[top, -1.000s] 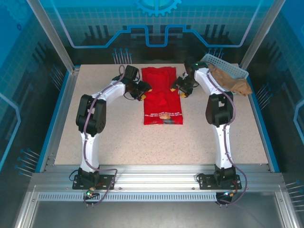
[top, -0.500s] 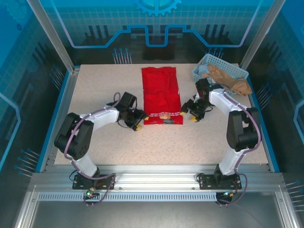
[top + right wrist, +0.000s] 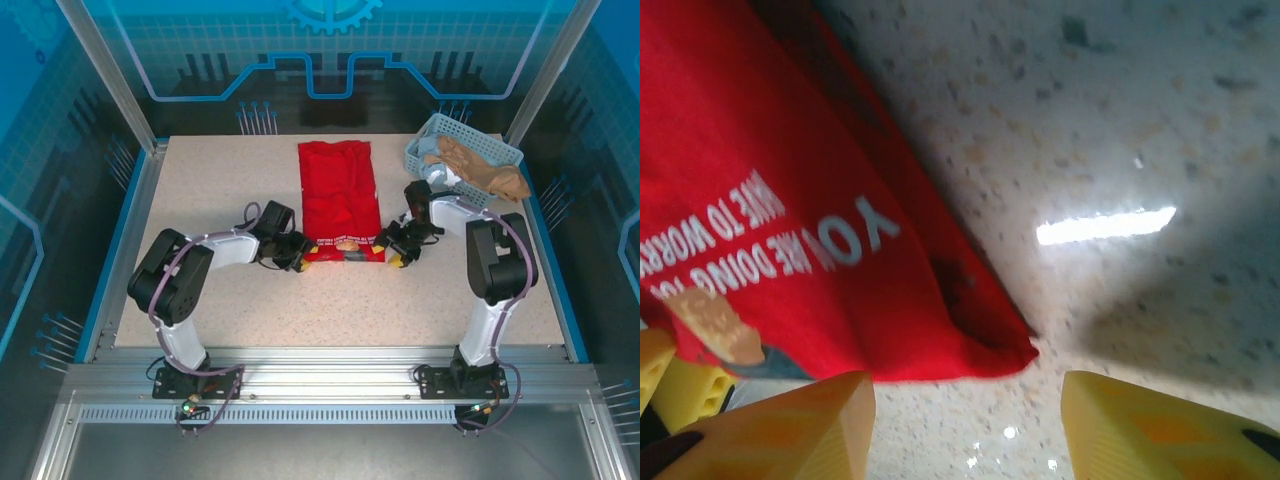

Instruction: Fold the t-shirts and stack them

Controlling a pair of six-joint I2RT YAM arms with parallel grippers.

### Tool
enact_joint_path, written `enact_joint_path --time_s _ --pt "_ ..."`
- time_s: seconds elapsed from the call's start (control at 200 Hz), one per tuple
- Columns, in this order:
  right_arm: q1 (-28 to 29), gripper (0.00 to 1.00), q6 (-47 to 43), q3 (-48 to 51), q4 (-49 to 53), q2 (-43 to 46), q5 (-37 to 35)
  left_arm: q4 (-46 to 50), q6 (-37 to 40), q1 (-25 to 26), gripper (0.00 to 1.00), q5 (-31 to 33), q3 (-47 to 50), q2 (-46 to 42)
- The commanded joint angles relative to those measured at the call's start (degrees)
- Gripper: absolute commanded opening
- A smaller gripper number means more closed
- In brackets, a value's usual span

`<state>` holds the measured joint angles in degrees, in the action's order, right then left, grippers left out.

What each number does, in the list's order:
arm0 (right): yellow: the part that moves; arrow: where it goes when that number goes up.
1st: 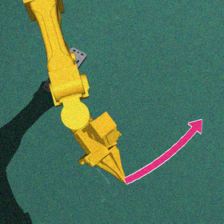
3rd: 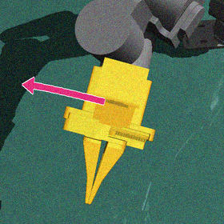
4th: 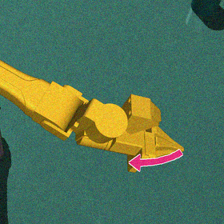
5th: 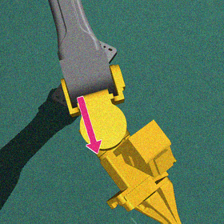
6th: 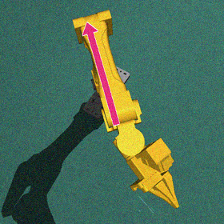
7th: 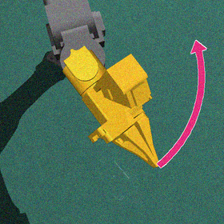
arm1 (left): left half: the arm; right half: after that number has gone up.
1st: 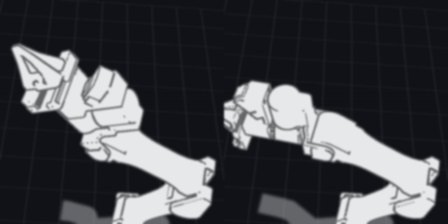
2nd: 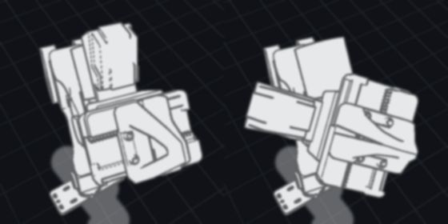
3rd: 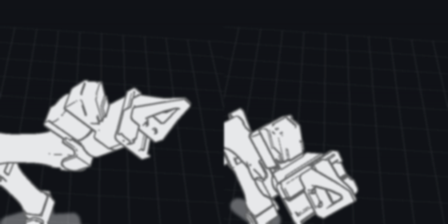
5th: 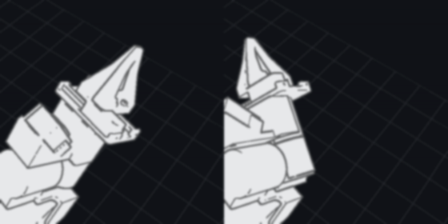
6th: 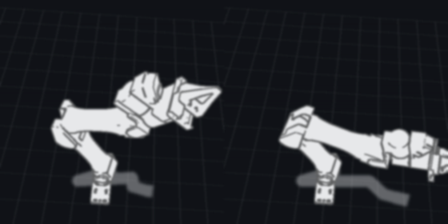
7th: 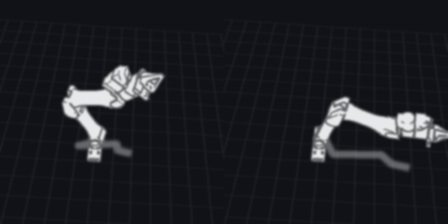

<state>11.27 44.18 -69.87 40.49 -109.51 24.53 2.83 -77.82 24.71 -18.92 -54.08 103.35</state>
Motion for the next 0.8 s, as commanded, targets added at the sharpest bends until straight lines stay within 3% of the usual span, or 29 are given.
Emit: enact_joint_path --time_s 0.0,0.07,0.135,0.215,0.325,0.455,0.79 --pt "1.5 0.51 1.6 -2.4 0.1 -2.6 0.9 -1.5 -0.6 0.3 0.27 -0.2 -1.9 2.2" --pt "2.3 0.46 2.1 -3.0 -0.3 -4.1 0.5 -1.4 -0.2 0.3 0.11 0.1 -2.5 2.9" --pt "2.8 0.33 2.6 -4.1 -0.2 -5.3 -0.5 -0.3 0.3 0.3 0.00 0.5 -3.0 3.2" --pt "3.3 0.13 2.9 -4.9 0.4 -5.6 -2.7 1.8 1.4 0.3 0.00 1.3 -2.9 2.3" --pt "3.5 0.03 2.4 -5.0 2.5 -3.2 -6.1 5.4 3.6 0.3 0.00 1.9 -2.6 0.5" --pt "3.7 0.00 1.1 -2.2 4.4 1.5 -7.5 9.5 6.2 0.3 0.00 1.9 -1.6 -2.4" --pt "8.6 0.00 -2.6 10.4 10.3 14.6 -1.8 21.6 15.2 2.0 0.00 -5.3 4.2 -13.8"
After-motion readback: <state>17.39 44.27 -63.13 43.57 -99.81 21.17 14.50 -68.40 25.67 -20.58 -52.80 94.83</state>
